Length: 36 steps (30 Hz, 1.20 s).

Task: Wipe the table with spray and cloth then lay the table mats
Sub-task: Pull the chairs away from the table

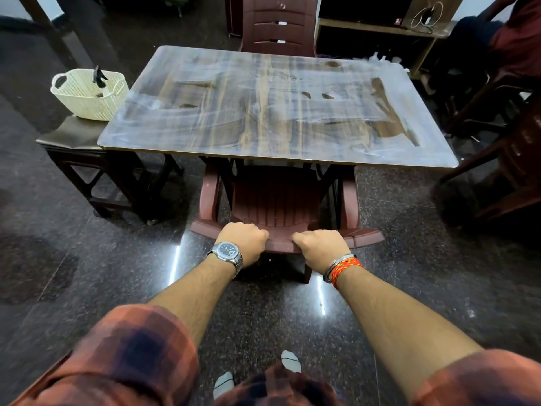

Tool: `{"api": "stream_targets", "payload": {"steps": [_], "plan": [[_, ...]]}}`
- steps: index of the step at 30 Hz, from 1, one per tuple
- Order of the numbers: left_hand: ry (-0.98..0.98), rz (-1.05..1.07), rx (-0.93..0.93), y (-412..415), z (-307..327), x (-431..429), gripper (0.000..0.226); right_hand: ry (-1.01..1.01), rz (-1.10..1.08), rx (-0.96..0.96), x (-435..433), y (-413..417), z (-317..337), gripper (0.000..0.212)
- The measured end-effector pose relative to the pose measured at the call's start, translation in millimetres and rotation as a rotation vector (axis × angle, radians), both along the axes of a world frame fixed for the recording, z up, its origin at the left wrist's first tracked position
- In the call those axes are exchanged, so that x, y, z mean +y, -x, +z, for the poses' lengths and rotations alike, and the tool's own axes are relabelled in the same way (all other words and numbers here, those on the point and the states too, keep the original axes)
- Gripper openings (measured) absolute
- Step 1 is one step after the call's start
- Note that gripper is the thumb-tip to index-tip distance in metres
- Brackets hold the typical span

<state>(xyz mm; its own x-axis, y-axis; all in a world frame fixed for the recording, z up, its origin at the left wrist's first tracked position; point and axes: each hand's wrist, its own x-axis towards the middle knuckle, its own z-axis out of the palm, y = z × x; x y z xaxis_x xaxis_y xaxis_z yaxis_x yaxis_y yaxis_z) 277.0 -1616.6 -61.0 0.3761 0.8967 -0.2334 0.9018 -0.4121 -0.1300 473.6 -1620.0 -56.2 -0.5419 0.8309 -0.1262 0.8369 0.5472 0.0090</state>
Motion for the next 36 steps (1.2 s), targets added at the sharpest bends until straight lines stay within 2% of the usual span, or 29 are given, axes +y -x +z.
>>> {"api": "stream_targets", "payload": {"steps": [6,8,10,12,16,19,22,26,36], "plan": [[0.015,0.045,-0.062,3,1,-7,0.015,0.059,-0.057,-0.041,-5,6,3,0.025],[0.01,0.029,-0.108,5,0,-8,0.021,0.057,-0.041,0.001,-7,4,2,0.039],[-0.007,-0.008,-0.161,8,-2,-9,0.031,0.057,0.002,0.068,-9,0,2,0.059],[-0.009,-0.038,-0.227,11,0,-8,0.044,0.094,0.026,0.183,-7,0,3,0.067],[-0.007,-0.06,-0.302,25,10,-8,0.073,0.062,-0.035,0.421,11,13,6,0.062],[-0.076,0.036,-0.405,45,20,-2,0.093,0.044,-0.056,0.506,34,35,6,0.063],[-0.162,0.183,-0.512,71,25,2,0.088,0.036,-0.075,0.492,53,65,2,0.068],[-0.281,0.406,-0.542,125,23,9,0.077,0.029,-0.011,0.429,71,115,-3,0.072],[-0.244,0.633,-0.515,307,8,64,0.083,0.029,0.06,0.346,137,311,-13,0.073]]}}
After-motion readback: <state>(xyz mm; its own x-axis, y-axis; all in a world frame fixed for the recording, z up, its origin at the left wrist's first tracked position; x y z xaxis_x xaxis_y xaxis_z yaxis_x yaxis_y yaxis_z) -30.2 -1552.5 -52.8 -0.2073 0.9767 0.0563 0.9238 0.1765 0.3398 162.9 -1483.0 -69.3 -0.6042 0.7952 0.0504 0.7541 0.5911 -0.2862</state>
